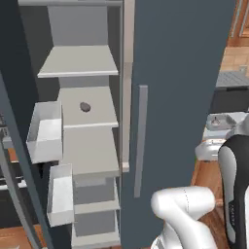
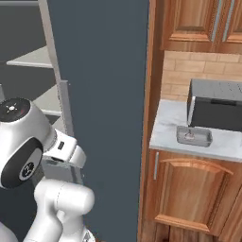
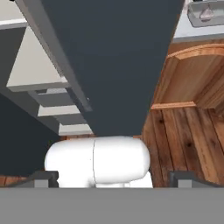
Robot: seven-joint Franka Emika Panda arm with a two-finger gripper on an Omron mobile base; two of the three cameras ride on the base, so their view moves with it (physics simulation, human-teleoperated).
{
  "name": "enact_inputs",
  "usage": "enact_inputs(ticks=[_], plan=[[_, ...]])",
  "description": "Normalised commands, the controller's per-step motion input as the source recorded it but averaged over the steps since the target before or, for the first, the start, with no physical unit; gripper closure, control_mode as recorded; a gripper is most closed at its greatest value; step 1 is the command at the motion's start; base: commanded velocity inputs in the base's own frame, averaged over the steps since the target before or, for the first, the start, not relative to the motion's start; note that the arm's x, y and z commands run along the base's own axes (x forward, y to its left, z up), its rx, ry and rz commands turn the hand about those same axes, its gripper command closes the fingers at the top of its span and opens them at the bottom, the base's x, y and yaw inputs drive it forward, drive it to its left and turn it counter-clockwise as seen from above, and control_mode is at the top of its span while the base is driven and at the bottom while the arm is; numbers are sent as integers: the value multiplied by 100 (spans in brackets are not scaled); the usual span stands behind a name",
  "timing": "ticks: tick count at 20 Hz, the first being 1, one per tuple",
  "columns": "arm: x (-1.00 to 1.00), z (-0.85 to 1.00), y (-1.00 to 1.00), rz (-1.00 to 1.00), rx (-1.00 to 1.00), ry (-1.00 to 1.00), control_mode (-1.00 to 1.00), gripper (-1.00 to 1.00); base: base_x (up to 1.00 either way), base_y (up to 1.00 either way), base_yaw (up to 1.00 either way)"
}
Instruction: Take the garlic and eggplant out of the freezer and place them in the tupperware container on the counter. Then put the tupperware containing the vegetables back in the freezer.
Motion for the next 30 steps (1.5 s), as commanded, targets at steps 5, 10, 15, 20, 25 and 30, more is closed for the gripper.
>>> enact_inputs(ticks=[5, 10, 15, 20, 25, 30], plan=[[0, 0, 0, 0, 0, 0, 100, -100, 72, 81, -8], [0, 0, 24, 0, -3, -1, -100, -100, 5, 57, -2], [0, 21, 10, 0, 6, -19, -100, -100, 0, 0, 0], [0, 9, 3, 0, 11, -21, -100, -100, 0, 0, 0], [59, 0, 40, 0, 14, -4, -100, -100, 0, 0, 0], [88, 0, 43, 0, 14, 0, -100, -100, 0, 0, 0]])
